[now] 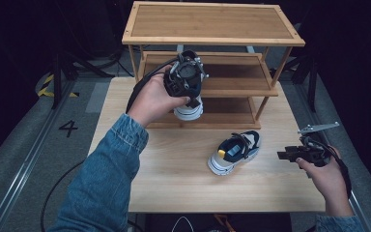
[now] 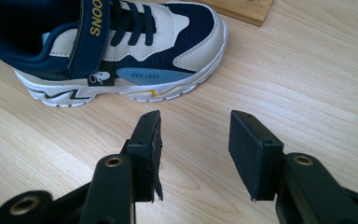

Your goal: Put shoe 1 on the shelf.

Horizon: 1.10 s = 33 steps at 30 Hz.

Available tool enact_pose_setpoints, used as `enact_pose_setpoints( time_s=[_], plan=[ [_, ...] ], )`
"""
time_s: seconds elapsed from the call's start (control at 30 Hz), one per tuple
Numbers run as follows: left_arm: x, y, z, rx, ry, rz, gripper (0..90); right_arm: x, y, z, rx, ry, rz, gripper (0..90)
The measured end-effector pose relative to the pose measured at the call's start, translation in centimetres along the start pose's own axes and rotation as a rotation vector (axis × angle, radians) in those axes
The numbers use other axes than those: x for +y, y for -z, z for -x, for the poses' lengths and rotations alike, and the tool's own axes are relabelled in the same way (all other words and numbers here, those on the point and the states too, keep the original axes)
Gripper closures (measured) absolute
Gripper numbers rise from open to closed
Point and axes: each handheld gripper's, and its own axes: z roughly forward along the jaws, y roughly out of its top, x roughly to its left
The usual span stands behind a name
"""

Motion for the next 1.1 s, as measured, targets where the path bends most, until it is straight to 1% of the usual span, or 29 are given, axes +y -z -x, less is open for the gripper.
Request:
enact_pose_setpoints(
  time_s=[0.03,0.07,0.1,0.13,0.17,0.2,0.27,0.3,0.33,0.37,0.4,0.43,0.47,0.5,0.57,0.6,0.63,0.67,0.7,0.77,0.8,0.83,0.9,0.93,0.97,1.0,1.03,1.07,1.1],
  plan=[
    [0.0,0.0,0.0,0.000,0.000,0.000,69.8,0.0,0.0,0.0,0.000,0.000,0.001,55.0],
    [0.3,-0.2,-0.7,0.005,-0.013,-0.002,69.9,0.0,0.0,0.0,0.000,-0.004,0.000,55.0],
    [0.3,-0.2,-0.7,0.005,-0.013,-0.002,69.9,0.0,0.0,0.0,0.000,-0.004,0.000,55.0],
    [0.4,-0.4,-1.1,0.008,-0.012,-0.005,69.9,0.0,0.0,0.0,0.001,-0.001,0.002,55.0],
    [0.6,-0.6,-1.5,0.012,-0.033,-0.005,69.9,0.0,0.1,0.0,0.002,-0.002,0.003,55.0],
    [0.7,-0.8,-1.7,0.014,-0.026,-0.004,69.9,0.0,0.1,0.0,0.002,-0.001,0.003,55.0],
    [0.9,-1.3,-2.4,0.006,-0.038,0.001,69.8,0.0,0.1,0.0,0.003,-0.002,0.004,55.0],
    [0.9,-1.3,-2.4,0.006,-0.038,0.001,69.8,0.0,0.1,0.0,0.003,-0.002,0.004,55.0],
    [1.0,-1.4,-2.8,0.003,-0.045,-0.002,69.8,0.0,0.1,0.0,0.003,-0.001,0.004,55.0],
    [1.0,-1.6,-3.0,-0.005,-0.041,0.002,69.8,0.0,0.1,0.0,0.003,-0.001,0.004,54.9],
    [1.2,-1.9,-3.6,-0.008,-0.037,0.002,69.7,0.0,0.1,0.1,0.004,-0.001,0.004,55.0],
    [1.2,-1.9,-3.6,-0.008,-0.037,0.002,69.7,0.0,0.1,0.1,0.004,-0.001,0.004,55.0],
    [1.4,-2.1,-4.1,-0.008,-0.026,-0.001,69.6,0.0,0.1,0.1,0.005,-0.002,0.007,55.0],
    [1.4,-2.1,-4.1,-0.008,-0.026,-0.001,69.6,0.0,0.1,0.1,0.005,-0.002,0.007,55.0],
    [1.6,-2.3,-4.5,-0.014,-0.017,-0.002,69.6,-0.1,0.2,0.1,0.004,-0.002,0.008,54.9],
    [1.7,-2.5,-5.0,-0.006,-0.029,0.000,69.5,-0.1,0.3,0.1,0.004,-0.003,0.013,55.0],
    [1.7,-2.5,-5.0,-0.006,-0.029,0.000,69.5,-0.1,0.3,0.1,0.004,-0.003,0.013,55.0],
    [1.7,-2.6,-5.1,-0.007,-0.012,0.001,69.5,-0.1,0.4,0.1,0.005,-0.001,0.014,55.0],
    [1.7,-2.7,-5.3,-0.005,-0.008,-0.006,69.5,-0.1,0.4,0.1,0.006,-0.002,0.014,55.0],
    [1.9,-2.9,-5.6,-0.003,-0.023,-0.005,69.3,-0.1,0.5,0.1,0.003,-0.002,0.018,54.8],
    [1.9,-2.9,-5.5,-0.006,-0.003,-0.003,69.0,-0.1,0.6,0.0,0.003,-0.001,0.022,54.8],
    [2.0,-2.9,-5.5,-0.005,-0.004,-0.008,68.8,-0.1,0.7,0.0,0.001,0.005,0.025,54.8],
    [2.1,-2.9,-5.6,-0.003,-0.027,-0.003,68.8,0.0,0.9,-0.1,0.000,0.007,0.034,54.2],
    [2.2,-3.0,-5.6,-0.012,-0.013,-0.005,68.7,0.0,0.9,-0.2,0.000,0.010,0.036,54.1],
    [2.3,-3.1,-5.6,-0.011,-0.025,0.000,68.6,0.1,0.9,-0.2,0.000,0.016,0.038,53.9],
    [2.3,-3.1,-5.6,-0.011,-0.025,0.000,68.3,0.1,0.9,-0.2,0.000,0.016,0.038,53.9],
    [2.4,-3.1,-5.6,-0.006,-0.039,-0.010,68.3,0.1,0.9,-0.3,0.000,0.014,0.034,53.7],
    [2.5,-3.2,-5.4,-0.001,-0.029,-0.014,67.9,0.1,0.9,-0.3,-0.001,0.014,0.034,53.5],
    [2.6,-3.2,-5.3,0.018,-0.025,-0.015,66.7,0.1,0.9,-0.3,-0.002,0.015,0.034,53.5]
  ],
)
